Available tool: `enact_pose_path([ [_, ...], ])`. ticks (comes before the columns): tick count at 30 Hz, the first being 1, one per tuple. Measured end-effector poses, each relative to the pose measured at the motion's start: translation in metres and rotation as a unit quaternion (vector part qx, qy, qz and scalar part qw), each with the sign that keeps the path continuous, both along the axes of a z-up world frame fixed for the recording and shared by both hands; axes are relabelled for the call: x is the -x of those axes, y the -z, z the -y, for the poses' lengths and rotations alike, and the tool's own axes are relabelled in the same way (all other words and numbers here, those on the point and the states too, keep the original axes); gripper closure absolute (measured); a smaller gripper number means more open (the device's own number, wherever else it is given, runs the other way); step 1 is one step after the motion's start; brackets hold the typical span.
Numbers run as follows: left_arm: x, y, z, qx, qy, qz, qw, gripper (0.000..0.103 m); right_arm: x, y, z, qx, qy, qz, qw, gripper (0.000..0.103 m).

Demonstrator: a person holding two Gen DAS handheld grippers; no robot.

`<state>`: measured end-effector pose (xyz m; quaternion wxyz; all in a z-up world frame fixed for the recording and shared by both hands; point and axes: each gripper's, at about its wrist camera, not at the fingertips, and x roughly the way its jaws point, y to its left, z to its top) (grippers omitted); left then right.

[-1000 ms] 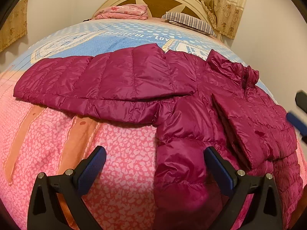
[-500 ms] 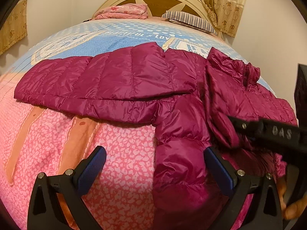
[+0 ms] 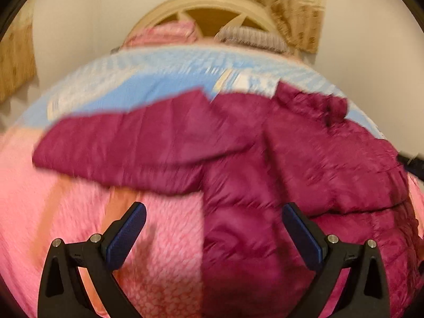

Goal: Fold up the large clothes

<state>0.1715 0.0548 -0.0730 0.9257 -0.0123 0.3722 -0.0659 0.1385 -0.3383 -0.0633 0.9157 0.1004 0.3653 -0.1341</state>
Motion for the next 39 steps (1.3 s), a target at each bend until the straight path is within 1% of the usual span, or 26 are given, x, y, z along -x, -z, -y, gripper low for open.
enact_pose_path([
  [2,-0.006,-0.017,0.018,-0.009,0.005,0.017,0.9998,0.001,-0.001,0.021,0.008,0.007,0.008,-0.024,1.000,0.055],
  [3,-0.010,-0.020,0.022,-0.009,0.003,0.018,0.9998,0.001,-0.002,0.034,0.008,0.008,0.006,-0.032,0.999,0.055],
  [5,-0.024,-0.021,0.037,-0.020,-0.016,0.021,0.9995,0.001,-0.003,0.042,0.007,0.021,-0.002,-0.036,0.999,0.052],
  [7,-0.036,-0.010,0.050,-0.051,-0.031,0.021,0.9980,0.001,-0.005,0.040,0.004,0.043,-0.005,-0.043,0.998,0.045],
  [9,-0.050,0.012,0.063,-0.102,-0.052,-0.003,0.9934,0.001,-0.003,0.039,0.001,0.063,-0.012,-0.048,0.997,0.039],
  [10,-0.055,0.025,0.067,-0.119,-0.055,-0.020,0.9912,0.001,-0.004,0.038,0.000,0.069,-0.012,-0.050,0.996,0.037],
  [11,-0.060,0.038,0.070,-0.123,-0.048,-0.038,0.9905,0.001,-0.003,0.039,0.001,0.072,-0.013,-0.050,0.996,0.036],
  [14,-0.063,0.036,0.060,-0.093,-0.049,-0.045,0.9935,0.001,-0.004,0.040,0.001,0.068,-0.016,-0.049,0.996,0.030],
  [15,-0.063,0.035,0.056,-0.078,-0.047,-0.046,0.9947,0.001,-0.005,0.041,0.001,0.067,-0.018,-0.049,0.996,0.028],
  [16,-0.061,0.032,0.046,-0.053,-0.048,-0.049,0.9962,0.001,-0.007,0.042,0.000,0.067,-0.019,-0.048,0.996,0.027],
  [18,-0.053,0.021,0.021,-0.008,-0.076,-0.031,0.9966,0.001,-0.007,0.042,-0.001,0.069,-0.019,-0.047,0.996,0.025],
  [19,-0.050,0.014,0.012,0.002,-0.092,-0.020,0.9956,0.001,-0.008,0.043,-0.001,0.068,-0.020,-0.046,0.996,0.024],
  [21,-0.044,-0.001,-0.022,0.021,-0.138,0.010,0.9902,0.001,-0.007,0.042,-0.002,0.067,-0.020,-0.045,0.997,0.023],
  [22,-0.041,-0.008,-0.041,0.025,-0.167,0.026,0.9852,0.001,-0.007,0.042,-0.003,0.067,-0.021,-0.045,0.996,0.022],
  [24,-0.042,-0.021,-0.086,0.032,-0.238,0.051,0.9693,0.001,-0.007,0.042,-0.004,0.070,-0.021,-0.046,0.996,0.022],
  [25,-0.044,-0.021,-0.100,0.037,-0.259,0.053,0.9638,0.001,-0.007,0.042,-0.004,0.071,-0.021,-0.047,0.996,0.022],
  [27,-0.055,-0.018,-0.137,0.054,-0.309,0.036,0.9488,0.001,-0.008,0.043,-0.005,0.073,-0.021,-0.048,0.996,0.021],
  [28,-0.064,-0.011,-0.156,0.067,-0.335,0.025,0.9396,0.001,-0.008,0.043,-0.005,0.073,-0.021,-0.048,0.996,0.021],
  [29,-0.074,-0.002,-0.177,0.083,-0.365,0.008,0.9273,0.001,-0.008,0.043,-0.005,0.073,-0.021,-0.048,0.996,0.021],
  [30,-0.081,0.004,-0.187,0.090,-0.380,-0.005,0.9207,0.001,-0.008,0.043,-0.005,0.073,-0.021,-0.049,0.996,0.021],
  [33,-0.106,0.037,-0.219,0.089,-0.434,-0.080,0.8931,0.001,-0.008,0.044,-0.005,0.073,-0.022,-0.049,0.996,0.020],
  [34,-0.102,0.046,-0.222,0.093,-0.439,-0.093,0.8886,0.001,-0.009,0.044,-0.005,0.074,-0.022,-0.050,0.996,0.020],
  [35,-0.104,0.052,-0.221,0.085,-0.443,-0.096,0.8874,0.001,-0.009,0.045,-0.005,0.073,-0.023,-0.051,0.996,0.020],
  [37,-0.108,0.056,-0.206,0.029,-0.435,-0.080,0.8965,0.001,-0.009,0.045,-0.005,0.073,-0.024,-0.051,0.996,0.019],
  [38,-0.111,0.059,-0.199,0.011,-0.430,-0.081,0.8993,0.001,-0.010,0.045,-0.005,0.073,-0.024,-0.051,0.996,0.019],
  [39,-0.110,0.059,-0.196,0.011,-0.428,-0.074,0.9007,0.006,-0.010,0.045,-0.005,0.074,-0.024,-0.052,0.996,0.019],
])
